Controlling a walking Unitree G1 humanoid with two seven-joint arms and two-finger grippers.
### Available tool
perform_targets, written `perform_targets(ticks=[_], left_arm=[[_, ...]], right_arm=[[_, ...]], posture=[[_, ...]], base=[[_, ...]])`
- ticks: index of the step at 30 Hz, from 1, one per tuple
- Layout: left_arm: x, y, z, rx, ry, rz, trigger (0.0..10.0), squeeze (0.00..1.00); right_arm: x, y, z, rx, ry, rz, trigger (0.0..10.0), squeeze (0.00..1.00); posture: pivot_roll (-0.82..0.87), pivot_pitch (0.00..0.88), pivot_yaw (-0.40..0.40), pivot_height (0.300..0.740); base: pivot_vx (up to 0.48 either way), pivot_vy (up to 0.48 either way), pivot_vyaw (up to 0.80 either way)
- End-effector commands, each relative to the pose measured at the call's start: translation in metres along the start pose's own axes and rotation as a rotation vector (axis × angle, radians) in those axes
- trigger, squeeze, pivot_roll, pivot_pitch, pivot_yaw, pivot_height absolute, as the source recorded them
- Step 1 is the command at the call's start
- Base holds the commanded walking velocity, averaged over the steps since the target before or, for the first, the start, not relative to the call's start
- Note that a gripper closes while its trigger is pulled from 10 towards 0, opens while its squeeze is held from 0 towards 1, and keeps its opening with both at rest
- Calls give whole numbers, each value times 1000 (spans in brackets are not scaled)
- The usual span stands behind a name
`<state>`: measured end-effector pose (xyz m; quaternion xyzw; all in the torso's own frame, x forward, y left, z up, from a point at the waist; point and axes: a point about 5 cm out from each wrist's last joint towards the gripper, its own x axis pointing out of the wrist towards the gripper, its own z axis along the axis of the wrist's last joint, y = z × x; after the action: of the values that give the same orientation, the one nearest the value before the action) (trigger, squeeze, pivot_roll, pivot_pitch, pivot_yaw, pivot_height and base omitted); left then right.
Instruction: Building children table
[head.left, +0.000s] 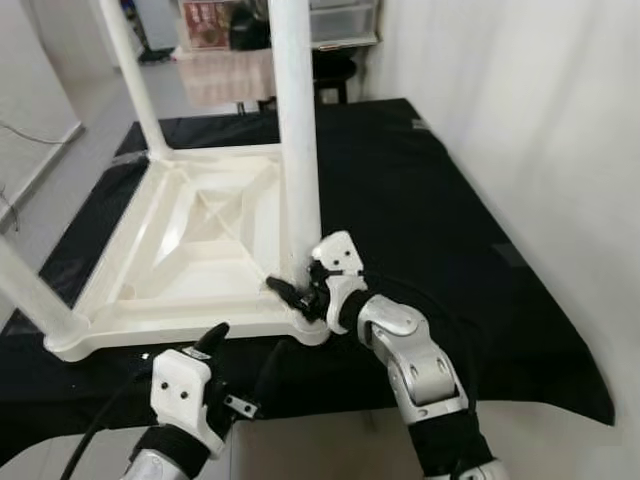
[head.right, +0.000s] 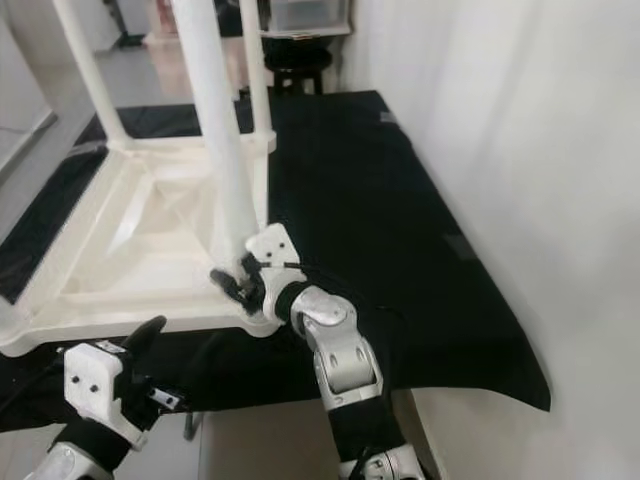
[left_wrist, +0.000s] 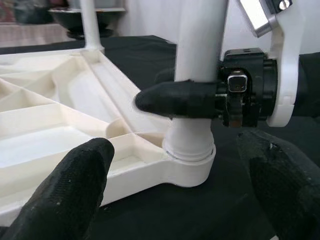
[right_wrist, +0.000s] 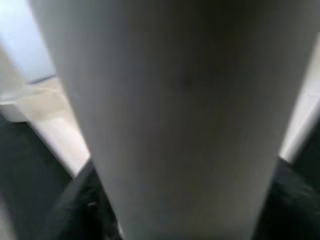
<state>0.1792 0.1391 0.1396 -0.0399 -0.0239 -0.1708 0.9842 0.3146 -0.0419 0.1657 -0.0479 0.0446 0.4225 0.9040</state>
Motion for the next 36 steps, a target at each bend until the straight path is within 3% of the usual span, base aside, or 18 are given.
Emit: perform_targets(ticks=[1,2,3,5,6,7,8,20,21,23,24,31,35,36], left_arm=[[0,1,-5,-5,22,7,10000,0],[0,1,-5,-5,22,7,10000,0],[1,1,-6,-6,22,7,10000,0],[1,1,-6,-6,22,7,10000,0],[2,1,-7,-7,22,7,10000,0],[2,1,-7,-7,22,7,10000,0],[2,1,-8,-8,23,7,10000,0],[1,0,-10,-9,29,6,10000,0],[1,0,-10,-9,29,6,10000,0],[1,0,-10,-9,29,6,10000,0],[1,-1,-11,-9,30,6,10000,0],[0,-2,-11,-13,29,5,10000,0],[0,-2,-10,-14,28,5,10000,0],[-1,-2,-10,-14,27,5,10000,0]], right_arm=[[8,-4,19,-18,-51,162,10000,1000],[8,-4,19,-18,-51,162,10000,1000],[10,-10,28,-46,-70,288,10000,1000],[10,-10,28,-46,-70,288,10000,1000],[8,-17,36,-69,-88,527,10000,835],[8,-17,36,-69,-88,527,10000,835],[8,-21,35,-83,-76,621,10000,0],[23,-34,41,-34,-6,664,9843,0],[23,-35,41,-26,0,669,1882,0],[23,-35,41,-26,0,669,1882,0],[22,-36,39,-21,1,697,0,0],[15,-44,33,-26,-12,705,0,0],[7,-52,30,-45,-48,629,0,0],[1,-55,27,-50,-64,559,0,0]], posture=[[-6,93,10,740],[-6,93,10,740],[-6,85,6,740],[-6,85,6,740],[0,76,3,740],[0,76,3,740],[9,71,3,740],[22,59,5,740],[23,60,5,740],[23,60,5,740],[24,59,4,740],[18,61,5,740],[9,73,13,740],[6,76,14,740]], base=[[0,0,0],[0,0,0],[0,0,0],[0,0,0],[0,0,0],[0,0,0],[0,0,0],[0,0,0],[0,0,0],[0,0,0],[0,0,0],[0,0,0],[0,0,0],[0,0,0]])
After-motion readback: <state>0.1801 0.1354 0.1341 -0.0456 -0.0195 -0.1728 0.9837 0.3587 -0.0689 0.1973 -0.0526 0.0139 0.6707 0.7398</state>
